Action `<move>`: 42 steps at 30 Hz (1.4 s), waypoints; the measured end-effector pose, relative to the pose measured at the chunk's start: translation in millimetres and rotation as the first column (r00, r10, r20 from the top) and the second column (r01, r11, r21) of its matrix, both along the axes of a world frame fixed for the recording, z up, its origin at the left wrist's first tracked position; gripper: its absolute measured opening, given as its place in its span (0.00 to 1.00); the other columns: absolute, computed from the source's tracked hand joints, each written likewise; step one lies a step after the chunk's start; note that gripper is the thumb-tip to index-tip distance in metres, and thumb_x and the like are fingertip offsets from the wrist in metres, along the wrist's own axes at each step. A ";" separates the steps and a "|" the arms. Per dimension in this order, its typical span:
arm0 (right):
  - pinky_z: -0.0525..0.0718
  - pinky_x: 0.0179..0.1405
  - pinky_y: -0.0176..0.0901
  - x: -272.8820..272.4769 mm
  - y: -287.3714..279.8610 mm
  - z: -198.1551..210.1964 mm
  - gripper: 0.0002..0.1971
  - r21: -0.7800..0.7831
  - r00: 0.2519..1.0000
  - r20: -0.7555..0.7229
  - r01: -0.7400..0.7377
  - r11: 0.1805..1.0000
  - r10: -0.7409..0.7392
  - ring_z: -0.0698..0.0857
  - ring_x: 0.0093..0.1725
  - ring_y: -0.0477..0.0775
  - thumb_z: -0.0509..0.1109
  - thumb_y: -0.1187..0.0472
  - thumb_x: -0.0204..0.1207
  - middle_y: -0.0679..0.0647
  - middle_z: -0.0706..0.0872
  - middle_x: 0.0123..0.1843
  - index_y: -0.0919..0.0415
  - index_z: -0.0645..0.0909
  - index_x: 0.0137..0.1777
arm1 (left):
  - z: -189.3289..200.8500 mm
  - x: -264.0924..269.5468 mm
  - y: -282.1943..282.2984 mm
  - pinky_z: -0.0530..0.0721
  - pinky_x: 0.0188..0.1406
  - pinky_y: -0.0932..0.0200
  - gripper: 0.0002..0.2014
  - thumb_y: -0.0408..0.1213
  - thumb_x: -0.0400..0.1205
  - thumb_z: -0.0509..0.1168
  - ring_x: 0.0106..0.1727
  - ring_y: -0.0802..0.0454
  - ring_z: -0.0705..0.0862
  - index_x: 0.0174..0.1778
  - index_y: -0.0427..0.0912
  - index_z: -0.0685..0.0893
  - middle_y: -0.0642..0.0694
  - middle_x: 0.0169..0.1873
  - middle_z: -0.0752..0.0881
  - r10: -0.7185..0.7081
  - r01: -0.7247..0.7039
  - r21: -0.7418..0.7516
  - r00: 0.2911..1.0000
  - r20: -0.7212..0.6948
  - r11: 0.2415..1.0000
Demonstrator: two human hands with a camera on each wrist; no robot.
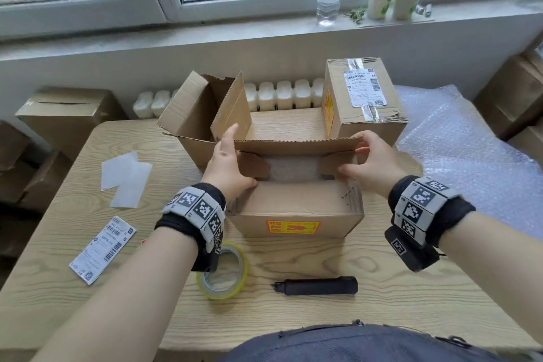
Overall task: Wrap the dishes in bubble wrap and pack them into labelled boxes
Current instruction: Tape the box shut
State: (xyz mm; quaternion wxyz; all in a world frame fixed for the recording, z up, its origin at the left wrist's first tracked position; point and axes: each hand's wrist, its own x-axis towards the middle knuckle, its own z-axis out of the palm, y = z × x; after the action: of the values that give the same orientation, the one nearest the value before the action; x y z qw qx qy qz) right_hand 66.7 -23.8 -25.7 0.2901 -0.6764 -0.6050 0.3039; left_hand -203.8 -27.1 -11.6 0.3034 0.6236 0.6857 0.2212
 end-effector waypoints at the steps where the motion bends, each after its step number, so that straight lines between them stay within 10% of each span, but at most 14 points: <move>1: 0.80 0.53 0.47 0.4 -0.3 -0.8 0.22 0.008 1.000 -0.007 -0.011 1.000 0.011 0.81 0.56 0.54 0.80 0.64 0.63 0.54 0.81 0.57 0.52 0.75 0.53 | -1.0 -0.5 0.1 0.74 0.68 0.55 0.51 0.29 0.65 0.80 0.67 0.51 0.75 0.78 0.57 0.58 0.45 0.71 0.68 -0.005 0.005 0.014 1.000 -0.006 1.000; 10: 0.71 0.71 0.46 0.0 -11.4 1.9 0.18 -0.062 0.983 0.012 -0.180 0.982 0.181 0.71 0.68 0.45 0.83 0.54 0.61 0.49 0.72 0.66 0.48 0.83 0.49 | -4.1 0.4 -10.0 0.62 0.72 0.60 0.16 0.37 0.71 0.76 0.75 0.50 0.67 0.50 0.53 0.79 0.46 0.69 0.73 -0.129 0.137 0.044 0.981 -0.147 0.990; 18: 0.61 0.63 0.30 -13.3 -22.8 3.6 0.33 -0.155 0.958 0.127 -0.238 0.959 0.258 0.65 0.62 0.44 0.86 0.51 0.56 0.48 0.58 0.65 0.50 0.73 0.59 | -11.4 51.1 -60.6 0.45 0.82 0.40 0.44 0.72 0.76 0.50 0.83 0.38 0.43 0.82 0.47 0.53 0.39 0.83 0.46 -0.180 0.124 -0.134 0.773 -0.608 0.983; 22: 0.63 0.67 0.33 -14.6 -25.2 1.8 0.33 -0.169 0.962 0.157 -0.196 0.966 0.223 0.66 0.63 0.47 0.86 0.47 0.53 0.48 0.58 0.63 0.48 0.72 0.56 | -23.8 69.7 -70.1 0.37 0.78 0.31 0.44 0.70 0.79 0.37 0.82 0.35 0.34 0.83 0.45 0.38 0.35 0.82 0.36 -0.230 0.117 -0.209 0.701 -0.676 0.971; 33: 0.71 0.64 0.46 -18.2 -52.9 5.5 0.34 -0.189 0.926 0.337 -0.113 0.976 0.172 0.67 0.63 0.55 0.76 0.32 0.59 0.50 0.56 0.55 0.46 0.69 0.61 | -33.0 49.8 -27.7 0.35 0.79 0.37 0.37 0.66 0.81 0.41 0.83 0.44 0.37 0.83 0.54 0.43 0.44 0.84 0.40 -0.331 0.329 -0.151 0.609 -0.721 0.932; 38: 0.73 0.63 0.45 -9.6 -66.6 6.8 0.34 -0.184 0.917 0.343 -0.147 0.972 0.204 0.68 0.61 0.53 0.73 0.31 0.62 0.50 0.58 0.55 0.41 0.68 0.65 | -31.8 50.2 -15.9 0.38 0.79 0.35 0.35 0.65 0.82 0.41 0.83 0.40 0.38 0.83 0.54 0.43 0.42 0.83 0.38 -0.211 0.147 -0.151 0.709 -0.673 0.978; 42: 0.75 0.61 0.44 -8.7 -83.2 4.8 0.35 -0.189 0.898 0.325 -0.246 0.951 0.297 0.68 0.58 0.50 0.70 0.30 0.63 0.50 0.60 0.55 0.39 0.65 0.68 | -32.1 53.5 -14.5 0.60 0.78 0.40 0.37 0.60 0.84 0.47 0.80 0.34 0.61 0.83 0.47 0.39 0.32 0.82 0.50 0.010 -0.093 -0.228 0.941 -0.339 0.969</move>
State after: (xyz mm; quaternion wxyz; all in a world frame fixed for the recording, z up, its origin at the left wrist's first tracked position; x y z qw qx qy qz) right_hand 58.0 -107.0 -20.9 0.0833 -0.6472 -0.7121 0.2591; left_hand -150.3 -41.6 -43.7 0.2497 0.5924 0.7652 0.0350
